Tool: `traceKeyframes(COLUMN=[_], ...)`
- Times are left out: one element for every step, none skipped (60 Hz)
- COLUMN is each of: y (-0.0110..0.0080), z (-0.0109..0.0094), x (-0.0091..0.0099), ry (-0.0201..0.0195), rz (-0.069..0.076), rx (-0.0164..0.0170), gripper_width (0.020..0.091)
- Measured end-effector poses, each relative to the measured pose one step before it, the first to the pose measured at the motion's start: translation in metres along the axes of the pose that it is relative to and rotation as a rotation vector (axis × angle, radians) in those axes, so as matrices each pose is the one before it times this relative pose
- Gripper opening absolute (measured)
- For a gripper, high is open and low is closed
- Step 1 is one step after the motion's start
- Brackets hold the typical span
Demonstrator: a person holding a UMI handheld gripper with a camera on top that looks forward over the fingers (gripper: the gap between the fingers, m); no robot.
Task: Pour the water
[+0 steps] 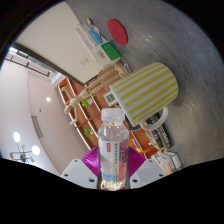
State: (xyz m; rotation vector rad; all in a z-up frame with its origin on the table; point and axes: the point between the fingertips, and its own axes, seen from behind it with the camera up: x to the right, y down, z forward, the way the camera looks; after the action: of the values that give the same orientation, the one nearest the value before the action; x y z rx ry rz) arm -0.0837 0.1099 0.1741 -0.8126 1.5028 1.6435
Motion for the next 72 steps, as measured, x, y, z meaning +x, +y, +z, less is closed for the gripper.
traceKeyframes(y=[0.00014,0.00042,0.00061,0.00082,0.00204,0.00201,0.00232,0.00211,0.00218,0.00238,0.00299,0.00293,0.00103,0.00107,-0.00067,-0.00027,-0.00191,-0.00378,-0.00517,-0.00633,-0.00671,-0.00637,-0.00574,-0.00643,-0.00637,-0.00676,-0.00610,-0.00415,-0.00378,-0.00430,-0.00369,-0.00446,-0.00256,-0.00158,0.00774,-0.00280,0.00062,0.00120,0.00157,0.00271,0.00226,0.00240,0.01378,-0.00751,0.00137,0.00093,0.00194,0.00188,0.00169,-0.00223,0.02361,-0.01016,0.00058,0.00049,0.00115,0.00147,0.00057,0.01559,-0.00571,0.00107,0.00101,0.00229,0.00165,0.00150,0.00914,-0.00006,0.00715,0.00336,0.00288,0.00290,0.00324,0.00351], z=[0.00040,-0.00001,-0.00020,-0.00019,-0.00212,-0.00023,-0.00067,0.00073,-0.00021,0.00097,-0.00049,-0.00175,0.00035,-0.00196,0.00020,-0.00220,-0.00065,0.00020,-0.00114,-0.00161,-0.00155,-0.00196,-0.00392,-0.00079,-0.00135,-0.00073,-0.00192,0.00306,0.00090,0.00007,0.00073,-0.00038,0.00108,0.00004,0.00377,-0.00147,0.00174,0.00134,0.00175,0.00184,0.00070,0.00086,0.01146,-0.00101,0.00103,0.00057,0.00245,0.00224,0.00293,0.00422,0.00883,0.00353,0.00306,0.00223,0.00310,0.00316,0.00212,0.00183,0.00410,0.00288,0.00333,0.00345,0.00312,0.00275,0.00081,0.00443,0.00242,0.00281,0.00209,0.00194,0.00219,0.00198], x=[0.00080,0.00043,0.00027,0.00030,-0.00093,0.00071,0.00015,0.00111,0.00078,-0.00001,-0.00022,-0.00106,-0.00263,-0.00198,-0.00298,-0.00333,-0.00317,-0.00540,-0.00507,-0.00562,-0.00482,-0.00302,-0.00088,-0.00062,0.00065,0.00183,0.00635,0.00684,0.00759,0.00775,0.00845,0.00694,0.00976,0.01195,0.01514,0.01319,0.01190,0.01057,0.01043,0.00922,0.00769,0.00627,0.00414,0.00260,0.00344,0.00227,0.00371,0.00339,0.00340,0.00383,0.00957,0.00415,0.00136,0.00156,0.00223,0.00191,0.00119,-0.00128,0.00069,0.00027,0.00047,0.00033,-0.00022,-0.00084,0.00024,-0.00029,0.00104,-0.00016,-0.00072,-0.00110,-0.00100,-0.00024], ry=[0.00234,0.00096,-0.00036,-0.00001,-0.00094,0.00443,0.00418,0.00865,0.00917,0.01719,0.01026,0.00115,0.01327,-0.00031,0.01384,-0.00332,0.00642,0.00800,-0.00326,-0.00656,-0.00627,-0.00090,-0.00321,0.00843,0.01097,0.01699,0.01451,0.03638,0.03165,0.03228,0.03235,0.03201,0.03350,0.03799,0.03377,0.03593,0.03459,0.03184,0.02834,0.02512,0.02200,0.01672,0.01769,0.00314,0.00627,0.00679,0.00700,0.00578,0.00478,0.00458,0.00443,-0.00057,0.00009,0.00007,0.00077,0.00140,0.00118,0.00289,-0.00174,-0.00134,-0.00053,0.00027,-0.00152,-0.00405,-0.00112,-0.00204,0.00086,0.00041,-0.00237,-0.00458,-0.00515,-0.00294], rz=[-0.0061,-0.0098,-0.0126,-0.0133,-0.0106,-0.0175,-0.0219,-0.0333,-0.0373,-0.0394,-0.0469,-0.0533,-0.0502,-0.0610,-0.0589,-0.0642,-0.0689,-0.0637,-0.0665,-0.0652,-0.0659,-0.0685,-0.0727,-0.0759,-0.0793,-0.0813,-0.0760,-0.0746,-0.0749,-0.0721,-0.0710,-0.0744,-0.0647,-0.0580,-0.0560,-0.0437,-0.0481,-0.0449,-0.0395,-0.0318,-0.0235,-0.0176,-0.0244,-0.0050,-0.0051,0.0009,0.0025,0.0028,0.0030,0.0046,0.0024,0.0048,0.0038,0.0026,0.0035,0.0038,0.0036,0.0025,-0.0004,-0.0008,0.0001,0.0017,0.0006,-0.0027,-0.0039,-0.0004,0.0030,0.0019,-0.0016,-0.0042,-0.0046,-0.0031], rx=[-0.00039,-0.00034,-0.00050,0.00004,-0.00030,-0.00471,-0.00609,-0.00583,-0.00357,-0.00292,-0.00762,-0.00963,-0.00350,-0.00442,-0.00047,-0.00011,0.00042,0.00582,0.00913,0.01095,0.01206,0.01161,0.01075,0.00563,0.00610,0.00632,0.01329,-0.00633,-0.00061,0.00037,0.00097,-0.00020,0.00128,-0.00076,0.00959,-0.00884,-0.00258,-0.00153,-0.00227,-0.00330,-0.00482,-0.00317,0.01218,-0.00517,0.00182,0.00070,0.00249,0.00327,0.00307,-0.00034,0.01467,-0.00444,0.00112,0.00101,0.00039,-0.00201,-0.00526,0.00282,-0.00822,-0.00396,-0.00657,-0.01020,-0.00909,-0.00602,0.00109,-0.00666,-0.00103,-0.00652,-0.00494,-0.00416,-0.00522,-0.00644], gripper_width=[0.0354,0.0353,0.0353,0.0353,0.0352,0.0353,0.0354,0.0355,0.0355,0.0353,0.0353,0.0354,0.0355,0.0355,0.0356,0.0356,0.0356,0.0355,0.0356,0.0356,0.0356,0.0355,0.0354,0.0354,0.0353,0.0354,0.0353,0.0352,0.0352,0.0353,0.0353,0.0353,0.0352,0.0352,0.0350,0.0351,0.0351,0.0352,0.0350,0.0352,0.0352,0.0352,0.0352,0.0352,0.0351,0.0352,0.0352,0.0351,0.0351,0.0352,0.0352,0.0352,0.0352,0.0353,0.0352,0.0353,0.0353,0.0353,0.0352,0.0352,0.0351,0.0351,0.0352,0.0351,0.0351,0.0352,0.0352,0.0353,0.0352,0.0352,0.0351,0.0351])
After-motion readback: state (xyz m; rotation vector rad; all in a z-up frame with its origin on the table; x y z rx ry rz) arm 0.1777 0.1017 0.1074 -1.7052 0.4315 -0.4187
